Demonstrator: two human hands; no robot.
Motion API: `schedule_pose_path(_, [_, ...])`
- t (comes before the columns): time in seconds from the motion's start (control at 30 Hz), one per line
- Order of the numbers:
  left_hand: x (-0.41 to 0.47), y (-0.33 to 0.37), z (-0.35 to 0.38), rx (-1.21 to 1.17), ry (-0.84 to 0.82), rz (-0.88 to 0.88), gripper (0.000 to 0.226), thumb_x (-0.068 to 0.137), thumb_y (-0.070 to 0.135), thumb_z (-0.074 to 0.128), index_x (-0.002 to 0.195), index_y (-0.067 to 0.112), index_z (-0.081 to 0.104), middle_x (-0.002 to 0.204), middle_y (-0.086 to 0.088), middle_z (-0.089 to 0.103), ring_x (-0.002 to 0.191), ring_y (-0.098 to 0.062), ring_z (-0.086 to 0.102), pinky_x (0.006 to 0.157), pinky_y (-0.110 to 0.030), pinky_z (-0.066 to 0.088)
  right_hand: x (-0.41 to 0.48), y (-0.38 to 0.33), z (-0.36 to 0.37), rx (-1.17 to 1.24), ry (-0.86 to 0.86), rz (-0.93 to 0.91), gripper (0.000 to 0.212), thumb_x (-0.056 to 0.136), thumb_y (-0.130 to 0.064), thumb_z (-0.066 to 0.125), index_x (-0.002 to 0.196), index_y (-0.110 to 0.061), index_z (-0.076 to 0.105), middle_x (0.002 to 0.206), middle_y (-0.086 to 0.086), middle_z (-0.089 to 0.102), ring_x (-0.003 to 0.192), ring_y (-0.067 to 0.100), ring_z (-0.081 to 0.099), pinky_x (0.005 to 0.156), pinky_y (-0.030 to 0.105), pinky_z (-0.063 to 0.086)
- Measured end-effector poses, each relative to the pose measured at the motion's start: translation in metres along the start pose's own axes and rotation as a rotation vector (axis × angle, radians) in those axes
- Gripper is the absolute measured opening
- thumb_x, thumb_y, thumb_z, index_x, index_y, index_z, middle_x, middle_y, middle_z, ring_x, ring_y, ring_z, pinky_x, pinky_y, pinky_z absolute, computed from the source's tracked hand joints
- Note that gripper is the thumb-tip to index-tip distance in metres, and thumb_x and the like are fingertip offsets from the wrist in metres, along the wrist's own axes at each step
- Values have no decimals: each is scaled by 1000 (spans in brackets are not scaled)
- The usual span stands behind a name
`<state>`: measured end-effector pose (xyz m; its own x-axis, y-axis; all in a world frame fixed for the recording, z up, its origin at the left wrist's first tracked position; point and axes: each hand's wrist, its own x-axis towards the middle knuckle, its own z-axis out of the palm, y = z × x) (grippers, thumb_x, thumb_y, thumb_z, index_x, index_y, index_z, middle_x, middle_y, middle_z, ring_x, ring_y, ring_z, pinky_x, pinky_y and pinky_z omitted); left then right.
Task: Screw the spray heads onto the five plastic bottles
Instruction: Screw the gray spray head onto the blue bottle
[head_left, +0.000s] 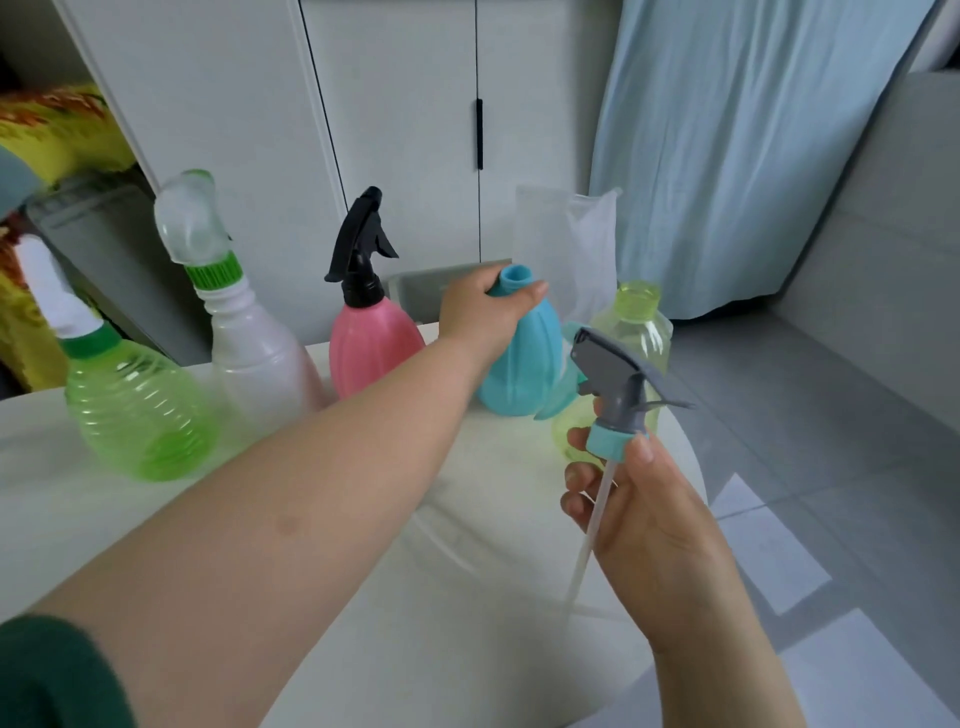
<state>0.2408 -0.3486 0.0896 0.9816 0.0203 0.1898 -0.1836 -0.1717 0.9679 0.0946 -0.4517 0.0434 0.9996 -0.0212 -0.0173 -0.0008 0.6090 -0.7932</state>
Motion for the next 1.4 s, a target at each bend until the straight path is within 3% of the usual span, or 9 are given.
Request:
schedule_pose_path(0.13, [-16, 19, -17, -70, 52, 126, 14, 74, 21, 69, 69, 32, 60, 69, 17, 60, 66, 2, 58, 65, -12, 46, -3, -1, 1, -10, 14, -24, 21, 65, -29, 63, 84, -22, 62, 69, -6, 69, 58, 6, 57, 59, 21, 46])
schedule_pose_path(0.2, [-31, 30, -35, -116, 61, 187, 17, 72, 21, 70, 68, 35, 62, 64, 23, 62, 62, 13, 57, 61, -3, 44, -4, 2, 5, -9, 23, -42, 21, 67, -32, 52, 84, -21, 60, 68, -7, 69, 60, 5, 58, 62, 20, 46])
schedule_pose_path(0.37, [-78, 33, -98, -205, 118, 174, 12, 67, 25, 72, 74, 33, 68, 69, 23, 68, 75, 4, 62, 70, -13, 49, -6, 9, 19, -6, -28, -10, 23, 68, -29, 47, 84, -17, 59, 68, -6, 71, 59, 5, 58, 58, 16, 50])
schedule_pose_path(0.6, [-148, 15, -180, -56, 262, 109, 12, 60, 30, 69, 67, 39, 68, 66, 29, 67, 68, 10, 59, 66, -10, 47, -18, 25, 49, 28, -45, 32, 18, 67, -25, 51, 67, -21, 69, 71, -4, 73, 57, 5, 58, 56, 14, 49])
schedule_pose_path(0.7, [-169, 4, -203, 33, 283, 61, 20, 66, 20, 74, 69, 39, 66, 69, 27, 67, 67, 13, 58, 68, -13, 45, -24, 29, 66, 39, -27, 26, 14, 69, -22, 53, 76, -18, 64, 73, -3, 74, 57, 6, 57, 56, 14, 49])
schedule_pose_path(0.87, [-189, -9, -215, 99, 248, 15, 26, 70, 16, 71, 75, 40, 60, 82, 23, 61, 67, 21, 54, 58, 4, 38, -30, 8, 95, -52, -68, -66, 15, 88, -12, 43, 79, -16, 54, 73, -5, 75, 61, 6, 64, 59, 16, 52])
schedule_pose_path(1.03, [-200, -20, -222, 78, 148, -56, 47, 66, 15, 75, 93, 45, 50, 90, 24, 56, 82, 7, 54, 62, -5, 43, -34, -19, 138, -139, -195, -175, 14, 85, -9, 47, 79, -17, 57, 75, -6, 74, 67, 9, 67, 61, 18, 53])
schedule_pose_path(1.2, [-214, -37, -228, 63, 78, -115, 85, 58, 11, 82, 124, 32, 33, 101, 19, 49, 90, -1, 51, 66, -14, 41, -37, -16, 182, -197, -271, -214, 17, 88, -4, 46, 86, -16, 57, 88, 2, 66, 70, 10, 69, 66, 21, 55])
schedule_pose_path(1.4, [-225, -48, -231, 116, 77, -126, 80, 41, 32, 74, 107, 45, 29, 99, 23, 48, 89, 7, 49, 60, -10, 40, -38, -6, 216, -297, -344, -249, 15, 87, -3, 49, 86, -16, 57, 89, 2, 64, 67, 8, 67, 66, 20, 56])
